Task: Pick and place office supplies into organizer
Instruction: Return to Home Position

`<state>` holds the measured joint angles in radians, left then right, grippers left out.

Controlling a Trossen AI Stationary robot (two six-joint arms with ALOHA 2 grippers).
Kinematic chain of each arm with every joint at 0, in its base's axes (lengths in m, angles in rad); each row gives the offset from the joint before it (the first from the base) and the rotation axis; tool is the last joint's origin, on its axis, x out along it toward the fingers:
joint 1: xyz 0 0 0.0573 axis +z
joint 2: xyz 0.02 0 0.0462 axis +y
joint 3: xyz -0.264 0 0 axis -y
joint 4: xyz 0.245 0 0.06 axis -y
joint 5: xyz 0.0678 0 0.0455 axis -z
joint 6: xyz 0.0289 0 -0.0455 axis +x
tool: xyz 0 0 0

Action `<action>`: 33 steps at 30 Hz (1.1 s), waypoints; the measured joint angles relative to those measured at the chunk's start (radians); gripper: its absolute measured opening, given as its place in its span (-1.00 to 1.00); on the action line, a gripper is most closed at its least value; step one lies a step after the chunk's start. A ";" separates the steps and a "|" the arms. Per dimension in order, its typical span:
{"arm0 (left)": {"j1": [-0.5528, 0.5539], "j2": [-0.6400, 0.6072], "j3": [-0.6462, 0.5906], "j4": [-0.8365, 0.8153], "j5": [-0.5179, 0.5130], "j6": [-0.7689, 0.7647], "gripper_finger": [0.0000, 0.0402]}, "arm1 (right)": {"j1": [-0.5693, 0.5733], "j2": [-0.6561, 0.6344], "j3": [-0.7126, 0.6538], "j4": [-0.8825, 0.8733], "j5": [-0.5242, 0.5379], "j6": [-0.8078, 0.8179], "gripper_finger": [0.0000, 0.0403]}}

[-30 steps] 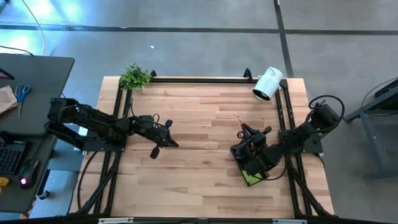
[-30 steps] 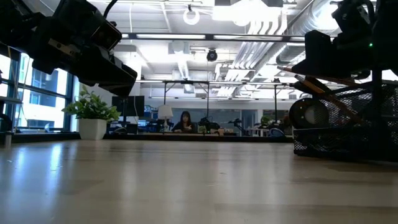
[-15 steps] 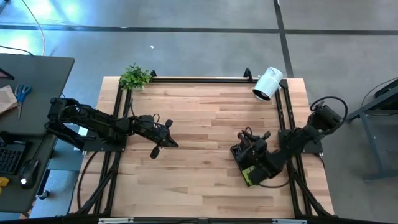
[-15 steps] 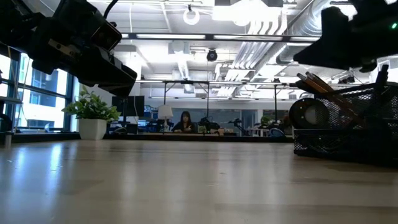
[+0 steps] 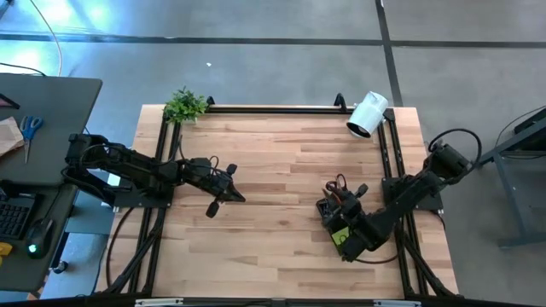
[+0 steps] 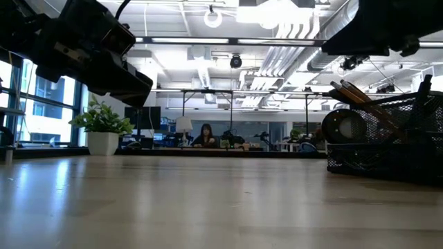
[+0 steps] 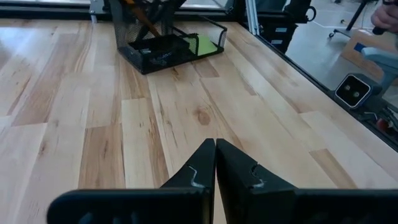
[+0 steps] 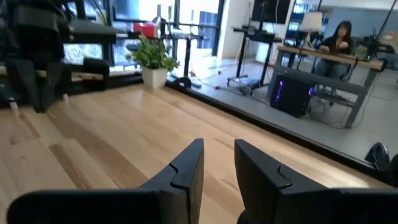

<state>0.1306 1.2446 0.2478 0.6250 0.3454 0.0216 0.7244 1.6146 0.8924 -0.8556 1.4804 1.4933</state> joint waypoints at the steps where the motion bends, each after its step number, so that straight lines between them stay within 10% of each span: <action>1: 0.000 0.000 0.000 0.006 0.000 0.000 -0.99 | -0.005 0.000 0.007 0.002 -0.010 -0.011 -0.59; 16: 0.000 0.000 0.000 0.085 -0.016 -0.052 -0.99 | -0.034 -0.019 0.179 -0.020 -0.195 -0.326 -0.59; 27: 0.000 0.000 0.000 0.082 0.004 -0.052 -0.99 | -0.233 -0.035 0.217 0.650 -0.580 -1.209 -0.59; 33: 0.000 0.000 0.000 0.068 0.004 -0.029 -0.99 | -0.364 -0.103 0.219 0.710 -0.833 -1.393 -0.59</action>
<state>0.1310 1.2446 0.2478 0.6930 0.3496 -0.0078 0.3607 1.5111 1.1114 -0.1459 0.6471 0.1001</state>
